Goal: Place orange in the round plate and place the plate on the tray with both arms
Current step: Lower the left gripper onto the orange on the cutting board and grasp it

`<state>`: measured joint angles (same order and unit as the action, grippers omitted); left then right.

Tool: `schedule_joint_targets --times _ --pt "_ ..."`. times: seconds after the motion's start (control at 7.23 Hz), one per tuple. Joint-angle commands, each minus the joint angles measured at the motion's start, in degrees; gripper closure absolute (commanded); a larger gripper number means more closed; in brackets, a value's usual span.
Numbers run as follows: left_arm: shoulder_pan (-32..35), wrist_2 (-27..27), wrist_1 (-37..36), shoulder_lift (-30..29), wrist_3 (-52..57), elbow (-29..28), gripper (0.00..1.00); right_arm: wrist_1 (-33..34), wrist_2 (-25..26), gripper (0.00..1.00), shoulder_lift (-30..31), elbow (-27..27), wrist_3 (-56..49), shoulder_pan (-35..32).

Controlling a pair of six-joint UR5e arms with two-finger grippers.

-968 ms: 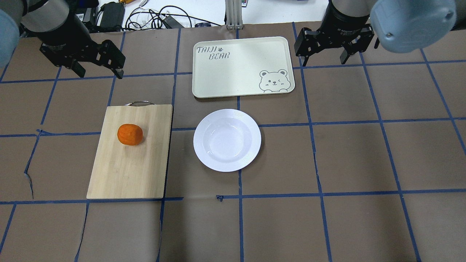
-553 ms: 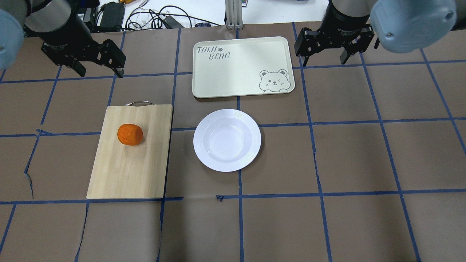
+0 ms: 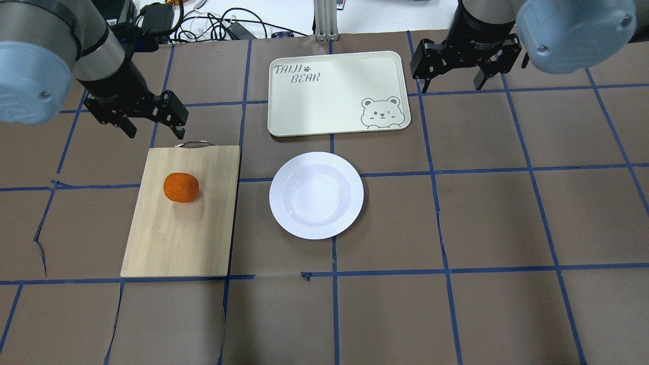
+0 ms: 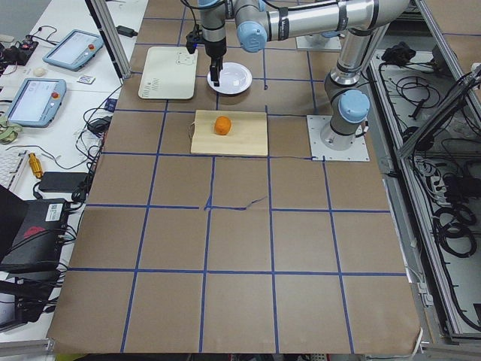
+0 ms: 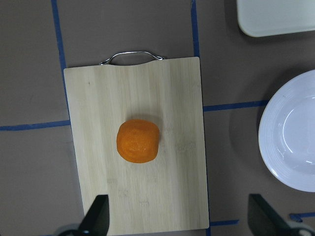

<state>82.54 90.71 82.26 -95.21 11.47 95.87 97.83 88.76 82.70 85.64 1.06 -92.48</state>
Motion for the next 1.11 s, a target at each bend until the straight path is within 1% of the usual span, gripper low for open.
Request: schedule_joint_targets --times 0.0,0.28,0.55,0.97 --pt "-3.07 0.0 -5.25 -2.07 -0.13 5.46 0.0 -0.19 -0.08 0.0 0.0 0.06 -0.09 0.45" --pt "-5.28 0.08 -6.23 -6.98 0.31 6.17 0.0 -0.1 -0.08 0.0 0.0 0.23 -0.09 0.54" --pt "-5.38 -0.35 -10.26 -10.85 -0.13 6.35 0.0 -0.1 -0.08 0.0 0.0 0.23 0.0 0.54" --pt "-5.38 -0.18 -11.32 -14.03 -0.04 7.31 0.0 -0.19 -0.08 0.0 0.0 0.23 -0.09 0.54"
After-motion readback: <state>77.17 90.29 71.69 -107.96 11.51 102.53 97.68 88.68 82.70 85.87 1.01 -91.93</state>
